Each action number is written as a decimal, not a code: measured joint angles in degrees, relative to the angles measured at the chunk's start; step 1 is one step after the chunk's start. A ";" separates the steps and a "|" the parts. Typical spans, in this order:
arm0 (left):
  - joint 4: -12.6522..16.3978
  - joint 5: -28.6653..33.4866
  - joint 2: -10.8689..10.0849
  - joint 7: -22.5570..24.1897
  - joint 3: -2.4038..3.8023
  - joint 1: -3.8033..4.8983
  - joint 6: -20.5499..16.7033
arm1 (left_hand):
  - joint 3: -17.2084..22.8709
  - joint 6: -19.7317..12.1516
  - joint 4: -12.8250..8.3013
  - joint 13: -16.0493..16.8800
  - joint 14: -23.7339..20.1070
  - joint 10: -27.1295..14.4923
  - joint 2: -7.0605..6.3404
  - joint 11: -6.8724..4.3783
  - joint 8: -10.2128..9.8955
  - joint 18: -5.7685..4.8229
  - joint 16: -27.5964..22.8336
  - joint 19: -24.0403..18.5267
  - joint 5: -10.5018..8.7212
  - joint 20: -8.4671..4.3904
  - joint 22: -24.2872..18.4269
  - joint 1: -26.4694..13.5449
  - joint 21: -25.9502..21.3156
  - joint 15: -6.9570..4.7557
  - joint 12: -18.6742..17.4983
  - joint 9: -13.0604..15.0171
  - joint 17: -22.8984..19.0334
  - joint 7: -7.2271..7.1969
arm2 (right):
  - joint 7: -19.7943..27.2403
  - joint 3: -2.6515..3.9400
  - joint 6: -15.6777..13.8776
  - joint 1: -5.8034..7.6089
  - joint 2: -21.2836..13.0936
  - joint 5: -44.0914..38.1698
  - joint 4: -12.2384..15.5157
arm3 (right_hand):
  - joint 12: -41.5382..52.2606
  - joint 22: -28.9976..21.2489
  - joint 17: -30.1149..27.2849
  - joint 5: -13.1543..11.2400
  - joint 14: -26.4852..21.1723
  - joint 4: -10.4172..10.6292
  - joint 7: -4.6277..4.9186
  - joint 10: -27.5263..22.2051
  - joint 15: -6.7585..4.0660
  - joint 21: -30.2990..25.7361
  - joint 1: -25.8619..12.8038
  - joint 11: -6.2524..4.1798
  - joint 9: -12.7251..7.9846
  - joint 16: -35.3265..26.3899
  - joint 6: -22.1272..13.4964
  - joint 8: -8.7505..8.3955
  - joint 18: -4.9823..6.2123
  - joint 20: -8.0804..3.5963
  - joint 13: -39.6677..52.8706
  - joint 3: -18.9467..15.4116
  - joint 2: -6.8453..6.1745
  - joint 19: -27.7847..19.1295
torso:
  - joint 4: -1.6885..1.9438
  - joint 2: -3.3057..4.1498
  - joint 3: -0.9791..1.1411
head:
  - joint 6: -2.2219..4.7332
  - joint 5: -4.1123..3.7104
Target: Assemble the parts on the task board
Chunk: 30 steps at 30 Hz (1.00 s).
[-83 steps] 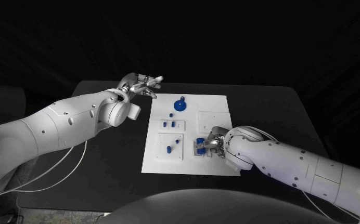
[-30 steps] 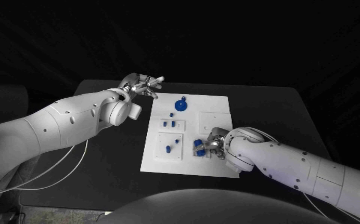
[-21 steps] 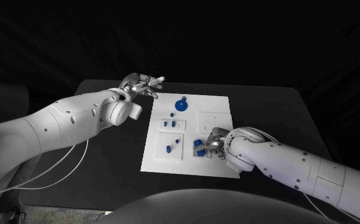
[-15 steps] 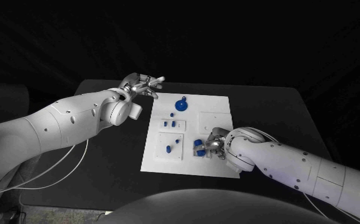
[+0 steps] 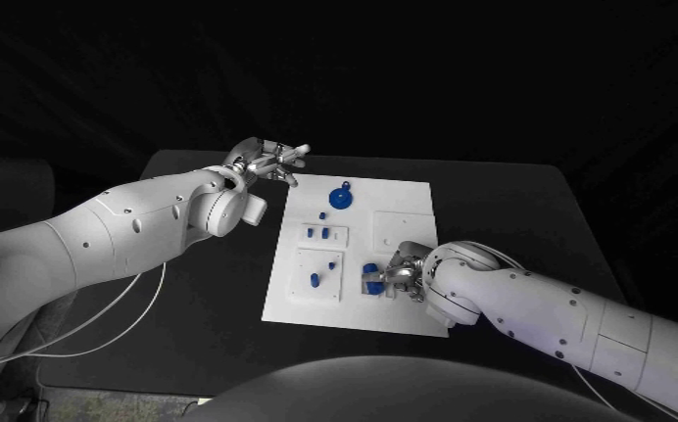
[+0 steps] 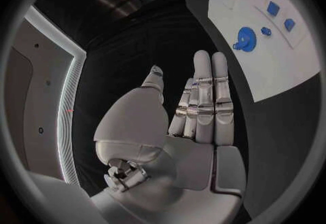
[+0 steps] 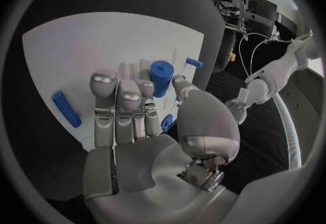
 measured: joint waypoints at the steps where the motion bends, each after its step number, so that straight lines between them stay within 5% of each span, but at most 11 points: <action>1: 0.00 0.00 0.00 -0.01 0.00 0.00 0.00 | 0.00 0.00 0.00 0.00 0.00 0.00 0.00 0.00 0.00 0.00 0.00 0.00 0.00 0.00 0.00 0.00 0.00 0.00 0.00 0.00 0.00 0.00 | 0.13 0.00 0.00 0.00 -0.14 0.04 0.15 | 0.00 0.00 0.07 0.00 0.00 0.85 0.00 0.02 0.00 0.00 0.44 0.02 -0.01 -0.22 0.00 0.00 0.00 0.00 0.00 -0.37 -0.39 0.00 | 0.00 0.00 0.01 | 0.00 0.01; 13: -0.16 0.00 -0.05 -0.07 0.00 0.00 0.02 | 0.00 0.00 0.00 0.00 0.00 0.00 0.00 0.00 0.00 0.00 0.00 0.00 0.00 0.00 -0.10 0.00 0.00 0.00 0.00 0.00 0.00 0.00 | 2.02 0.03 -0.03 0.00 -1.74 0.95 1.88 | 0.00 0.00 0.17 0.00 0.00 1.82 0.00 0.21 0.00 0.00 0.99 0.22 -0.01 -0.22 0.00 0.00 0.00 0.00 0.29 -1.21 -0.37 0.00 | -0.02 -0.03 0.02 | 0.00 -0.02; 16: -0.18 0.00 -0.06 -0.08 0.00 0.00 0.02 | 0.00 0.00 0.00 0.00 0.00 0.00 0.00 0.00 0.00 0.00 0.00 0.00 0.00 0.00 -0.10 0.00 0.00 0.00 0.00 0.00 0.00 0.00 | 2.31 0.05 -0.03 0.00 -2.19 1.11 2.25 | 0.00 0.00 0.25 0.00 -0.01 1.26 0.00 0.21 0.01 0.00 1.86 0.22 -0.01 -0.22 0.00 0.00 0.00 0.00 0.34 -1.10 0.50 0.00 | -0.02 -0.01 0.02 | 0.00 -0.03; 21: -0.20 0.00 -0.08 -0.10 0.00 0.00 0.01 | 0.00 0.00 0.00 0.00 0.00 0.00 0.00 0.00 0.00 0.00 0.00 0.00 0.00 0.00 -0.10 0.00 0.00 0.00 0.00 0.00 0.00 0.00 | 2.78 0.10 0.14 0.00 -2.93 1.29 2.88 | 0.00 0.00 0.30 0.00 -0.01 -5.02 0.08 0.21 0.01 0.13 7.58 0.22 0.63 -0.22 0.33 0.00 0.00 0.00 0.53 -0.72 2.08 0.00 | -0.01 -0.01 0.02 | 0.00 -0.12; 24: -0.20 0.00 -0.09 -0.12 0.00 0.00 0.01 | 0.00 0.00 0.00 0.00 0.00 0.00 0.00 0.00 0.00 0.00 0.00 0.00 0.00 0.00 -0.10 0.00 0.00 0.00 0.00 0.00 0.00 0.00 | 3.00 0.11 0.40 0.00 -3.08 1.31 3.08 | 0.28 0.00 0.29 0.00 -0.01 -10.55 -0.42 0.21 0.01 0.39 10.07 0.22 1.51 -0.22 0.84 0.00 0.00 0.00 0.59 -2.30 4.19 0.00 | -0.01 -0.01 0.00 | 0.00 -0.13; 30: -0.20 -0.03 -0.11 -0.17 0.00 0.00 0.01 | 0.00 0.00 0.00 0.00 0.00 0.00 0.00 0.00 0.00 0.00 0.00 0.00 0.00 0.00 -0.10 0.00 0.00 0.00 0.00 0.00 0.00 0.00 | 3.29 0.18 0.57 0.00 -3.81 1.20 3.15 | 0.78 0.00 -0.03 0.00 -0.01 -15.18 -0.85 0.40 0.01 0.39 10.37 0.03 3.18 -0.22 1.27 0.00 0.00 0.00 0.84 -2.65 6.99 0.00 | 0.02 0.00 -0.01 | 0.00 -0.32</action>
